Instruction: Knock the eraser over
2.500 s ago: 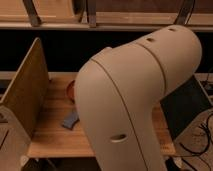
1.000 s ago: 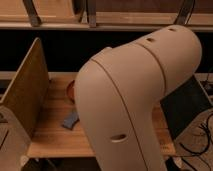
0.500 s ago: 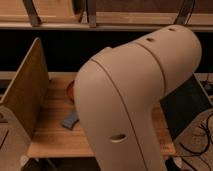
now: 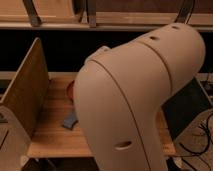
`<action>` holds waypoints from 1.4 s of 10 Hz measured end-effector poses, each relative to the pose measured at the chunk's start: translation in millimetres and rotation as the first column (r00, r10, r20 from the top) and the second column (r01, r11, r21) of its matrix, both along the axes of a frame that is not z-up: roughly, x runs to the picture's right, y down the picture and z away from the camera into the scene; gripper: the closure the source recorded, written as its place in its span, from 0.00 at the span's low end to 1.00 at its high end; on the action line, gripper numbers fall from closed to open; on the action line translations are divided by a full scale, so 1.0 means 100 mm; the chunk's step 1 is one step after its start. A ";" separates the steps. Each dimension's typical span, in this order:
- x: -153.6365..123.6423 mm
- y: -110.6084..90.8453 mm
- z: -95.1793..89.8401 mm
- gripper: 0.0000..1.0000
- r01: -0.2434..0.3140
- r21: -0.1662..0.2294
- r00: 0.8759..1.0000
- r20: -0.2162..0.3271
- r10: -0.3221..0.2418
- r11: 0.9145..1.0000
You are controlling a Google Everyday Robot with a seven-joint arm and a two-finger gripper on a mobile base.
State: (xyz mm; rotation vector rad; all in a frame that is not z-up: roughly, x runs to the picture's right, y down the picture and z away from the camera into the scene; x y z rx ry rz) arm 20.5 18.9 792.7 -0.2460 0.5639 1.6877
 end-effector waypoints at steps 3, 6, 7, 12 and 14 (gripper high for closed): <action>-0.10 -0.02 -0.10 1.00 -0.014 0.021 0.998 0.067 0.012 1.000; -0.22 0.27 -0.21 1.00 0.019 -0.022 0.993 0.114 -0.016 1.000; -0.24 0.41 -0.25 1.00 0.050 -0.048 0.992 0.116 -0.044 0.998; 0.11 0.87 -0.35 1.00 0.067 -0.143 0.998 0.003 -0.067 0.988; 0.39 0.95 -0.25 1.00 0.009 -0.192 0.997 -0.071 -0.022 0.981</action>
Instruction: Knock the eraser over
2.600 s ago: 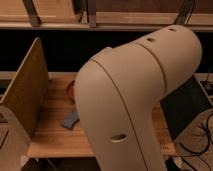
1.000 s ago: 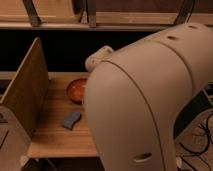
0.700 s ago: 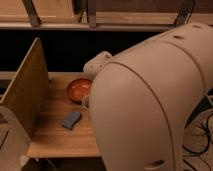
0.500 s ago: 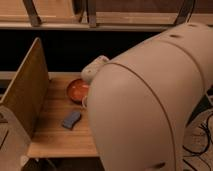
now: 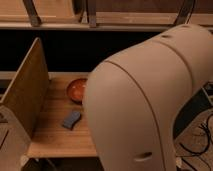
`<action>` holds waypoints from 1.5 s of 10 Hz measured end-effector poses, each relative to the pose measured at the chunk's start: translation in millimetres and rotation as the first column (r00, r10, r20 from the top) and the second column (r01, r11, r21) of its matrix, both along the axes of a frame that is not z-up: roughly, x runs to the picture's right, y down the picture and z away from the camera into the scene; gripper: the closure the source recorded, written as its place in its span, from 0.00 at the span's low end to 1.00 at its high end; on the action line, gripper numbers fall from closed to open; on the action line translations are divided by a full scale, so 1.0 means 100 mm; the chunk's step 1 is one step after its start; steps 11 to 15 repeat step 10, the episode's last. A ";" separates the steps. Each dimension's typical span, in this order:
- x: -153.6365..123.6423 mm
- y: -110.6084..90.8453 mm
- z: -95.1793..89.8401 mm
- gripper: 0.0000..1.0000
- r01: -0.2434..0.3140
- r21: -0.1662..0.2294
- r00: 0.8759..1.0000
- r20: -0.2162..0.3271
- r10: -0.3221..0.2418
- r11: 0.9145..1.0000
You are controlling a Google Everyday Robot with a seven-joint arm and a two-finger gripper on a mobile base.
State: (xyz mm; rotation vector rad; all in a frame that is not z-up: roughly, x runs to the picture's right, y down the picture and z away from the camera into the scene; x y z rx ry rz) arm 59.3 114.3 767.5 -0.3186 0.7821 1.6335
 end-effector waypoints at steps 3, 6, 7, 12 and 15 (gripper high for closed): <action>0.27 -0.14 0.32 1.00 -0.033 -0.034 0.998 -0.057 0.031 0.999; 0.06 -0.63 0.59 1.00 0.016 0.058 1.000 0.018 -0.017 0.998; -0.09 -0.77 0.59 1.00 0.040 0.099 0.997 0.066 -0.046 0.994; -0.17 -0.81 0.57 0.93 0.049 0.116 0.994 0.093 -0.060 0.992; -0.17 -0.81 0.57 0.93 0.049 0.116 0.994 0.093 -0.060 0.992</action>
